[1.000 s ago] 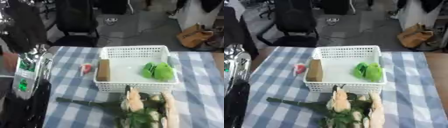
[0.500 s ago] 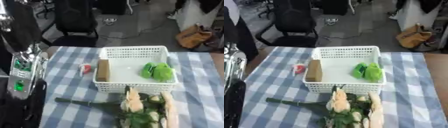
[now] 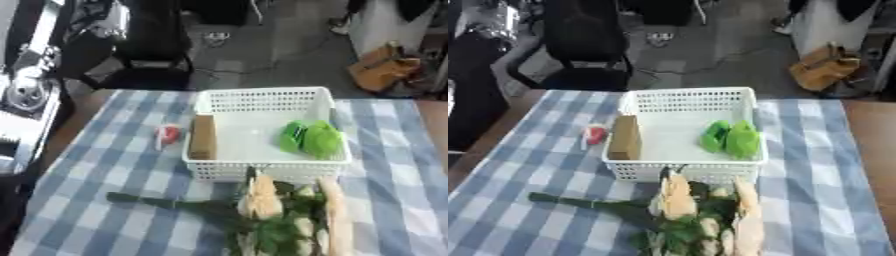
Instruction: Pick up objects on the table and place them in the box.
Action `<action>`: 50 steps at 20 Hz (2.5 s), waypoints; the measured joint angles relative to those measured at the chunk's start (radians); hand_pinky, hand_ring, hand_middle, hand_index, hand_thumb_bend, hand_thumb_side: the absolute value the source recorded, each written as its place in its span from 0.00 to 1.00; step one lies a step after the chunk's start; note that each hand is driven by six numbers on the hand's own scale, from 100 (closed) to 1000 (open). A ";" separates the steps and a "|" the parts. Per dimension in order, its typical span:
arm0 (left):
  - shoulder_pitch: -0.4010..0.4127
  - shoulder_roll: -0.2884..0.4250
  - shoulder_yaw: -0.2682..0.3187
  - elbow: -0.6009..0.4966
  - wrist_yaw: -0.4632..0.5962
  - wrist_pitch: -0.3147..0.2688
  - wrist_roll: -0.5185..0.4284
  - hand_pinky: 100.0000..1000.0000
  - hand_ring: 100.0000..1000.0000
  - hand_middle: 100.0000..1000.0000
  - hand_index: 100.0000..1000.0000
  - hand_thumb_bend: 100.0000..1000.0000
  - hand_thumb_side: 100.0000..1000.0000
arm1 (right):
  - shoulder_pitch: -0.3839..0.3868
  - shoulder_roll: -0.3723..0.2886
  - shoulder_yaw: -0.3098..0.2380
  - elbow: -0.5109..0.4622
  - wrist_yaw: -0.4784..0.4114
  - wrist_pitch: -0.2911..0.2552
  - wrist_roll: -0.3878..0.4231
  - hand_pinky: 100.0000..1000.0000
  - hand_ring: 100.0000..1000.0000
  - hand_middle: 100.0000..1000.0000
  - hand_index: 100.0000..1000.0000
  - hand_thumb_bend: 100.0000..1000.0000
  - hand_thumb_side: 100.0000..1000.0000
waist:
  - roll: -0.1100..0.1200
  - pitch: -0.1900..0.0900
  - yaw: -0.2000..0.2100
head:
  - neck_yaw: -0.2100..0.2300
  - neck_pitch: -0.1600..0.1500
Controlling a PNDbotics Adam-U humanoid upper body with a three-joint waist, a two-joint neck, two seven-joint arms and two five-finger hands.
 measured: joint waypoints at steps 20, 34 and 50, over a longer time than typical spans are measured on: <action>-0.314 0.041 -0.224 0.672 -0.214 0.084 -0.731 1.00 1.00 1.00 1.00 0.06 0.82 | 0.009 -0.011 0.019 0.000 -0.017 -0.005 0.019 0.64 0.73 0.58 0.62 0.00 0.97 | 0.011 -0.008 -0.009 | 0.024 0.015; -0.434 -0.057 -0.225 0.944 -0.445 -0.024 -0.687 0.89 1.00 1.00 1.00 0.18 0.69 | 0.009 -0.017 0.032 0.000 -0.023 -0.006 0.033 0.64 0.73 0.58 0.61 0.00 0.97 | 0.022 -0.008 -0.020 | 0.028 0.008; -0.466 -0.165 -0.215 1.116 -0.561 -0.105 -0.594 0.97 1.00 1.00 1.00 0.34 0.78 | -0.001 -0.020 0.043 0.000 -0.044 -0.008 0.053 0.64 0.73 0.57 0.61 0.00 0.97 | 0.028 -0.008 -0.041 | 0.041 0.003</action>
